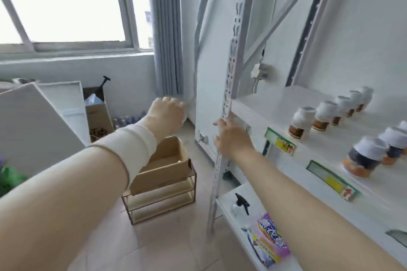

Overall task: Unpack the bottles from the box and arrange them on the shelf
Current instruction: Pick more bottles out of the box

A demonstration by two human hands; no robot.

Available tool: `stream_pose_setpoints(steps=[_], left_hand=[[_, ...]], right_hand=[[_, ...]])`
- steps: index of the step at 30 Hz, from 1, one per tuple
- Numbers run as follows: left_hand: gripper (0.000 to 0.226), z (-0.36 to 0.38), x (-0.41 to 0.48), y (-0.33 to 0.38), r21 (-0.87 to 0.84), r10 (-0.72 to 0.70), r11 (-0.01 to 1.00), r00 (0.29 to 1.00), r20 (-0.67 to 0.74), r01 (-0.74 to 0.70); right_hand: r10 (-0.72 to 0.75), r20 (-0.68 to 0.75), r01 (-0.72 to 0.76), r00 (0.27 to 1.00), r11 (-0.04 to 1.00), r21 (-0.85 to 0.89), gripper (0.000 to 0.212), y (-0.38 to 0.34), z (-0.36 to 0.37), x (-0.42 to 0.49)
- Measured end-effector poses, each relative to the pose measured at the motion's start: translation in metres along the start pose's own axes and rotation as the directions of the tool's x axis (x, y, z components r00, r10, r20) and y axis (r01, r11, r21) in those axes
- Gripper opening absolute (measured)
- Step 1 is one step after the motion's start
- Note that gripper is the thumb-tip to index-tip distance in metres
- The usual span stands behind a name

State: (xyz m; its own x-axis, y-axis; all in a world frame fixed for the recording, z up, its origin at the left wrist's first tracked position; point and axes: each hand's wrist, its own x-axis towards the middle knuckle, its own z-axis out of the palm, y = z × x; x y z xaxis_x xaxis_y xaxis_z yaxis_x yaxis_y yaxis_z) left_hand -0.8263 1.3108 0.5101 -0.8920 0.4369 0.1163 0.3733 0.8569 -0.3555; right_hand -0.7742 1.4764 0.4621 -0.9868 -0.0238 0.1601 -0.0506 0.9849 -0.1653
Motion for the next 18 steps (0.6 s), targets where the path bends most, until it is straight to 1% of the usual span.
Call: stream_pose_setpoints(steps=[1,2,3,4,5,6,7,8,10,13,16,18], left_hand=[[0.038,0.028,-0.003,-0.014,-0.006,0.014,1.0,0.995,0.096,-0.014],[0.038,0.055,-0.005,-0.027,-0.013,0.039,0.999,0.977,0.208,-0.037],[0.037,0.082,-0.006,-0.038,-0.026,0.066,0.998,0.936,0.346,-0.06],[0.037,0.106,-0.007,-0.047,-0.058,0.087,0.996,0.868,0.488,-0.067],[0.039,0.129,-0.007,-0.054,-0.101,0.103,0.994,0.793,0.601,-0.053],[0.041,0.15,-0.004,-0.059,-0.134,0.117,0.99,0.736,0.666,-0.036],[0.042,0.168,-0.001,-0.063,-0.153,0.124,0.988,0.707,0.696,-0.022],[0.041,0.183,0.005,-0.065,-0.167,0.135,0.986,0.695,0.706,-0.023],[0.04,0.209,0.023,-0.069,-0.193,0.159,0.981,0.692,0.704,-0.029],[0.04,0.24,0.061,-0.076,-0.22,0.166,0.975,0.699,0.696,-0.012],[0.038,0.265,0.107,-0.089,-0.217,0.147,0.976,0.728,0.67,0.002],[0.037,0.28,0.136,-0.099,-0.226,0.125,0.973,0.739,0.662,0.038]], right_hand=[[0.024,0.126,-0.024,0.992,1.0,0.001,0.041,-0.011,0.028,0.012],[0.05,0.247,-0.049,0.968,0.999,-0.011,0.041,-0.02,0.055,0.022],[0.07,0.354,-0.062,0.933,0.998,-0.033,0.041,-0.027,0.079,0.032],[0.082,0.441,-0.064,0.894,0.996,-0.055,0.042,-0.032,0.102,0.04],[0.087,0.511,-0.06,0.855,0.996,-0.068,0.043,-0.037,0.12,0.048],[0.084,0.569,-0.054,0.818,0.996,-0.069,0.044,-0.041,0.136,0.056],[0.075,0.614,-0.043,0.786,0.997,-0.066,0.046,-0.043,0.15,0.066],[0.066,0.648,-0.033,0.759,0.997,-0.063,0.047,-0.045,0.163,0.077],[0.062,0.687,-0.03,0.724,0.998,-0.058,0.049,-0.044,0.183,0.106],[0.054,0.701,-0.027,0.711,0.998,-0.05,0.049,-0.037,0.209,0.156],[0.038,0.687,-0.029,0.726,0.999,-0.024,0.047,-0.027,0.233,0.21],[0.022,0.69,-0.018,0.723,1.0,-0.014,0.046,-0.02,0.244,0.245]])
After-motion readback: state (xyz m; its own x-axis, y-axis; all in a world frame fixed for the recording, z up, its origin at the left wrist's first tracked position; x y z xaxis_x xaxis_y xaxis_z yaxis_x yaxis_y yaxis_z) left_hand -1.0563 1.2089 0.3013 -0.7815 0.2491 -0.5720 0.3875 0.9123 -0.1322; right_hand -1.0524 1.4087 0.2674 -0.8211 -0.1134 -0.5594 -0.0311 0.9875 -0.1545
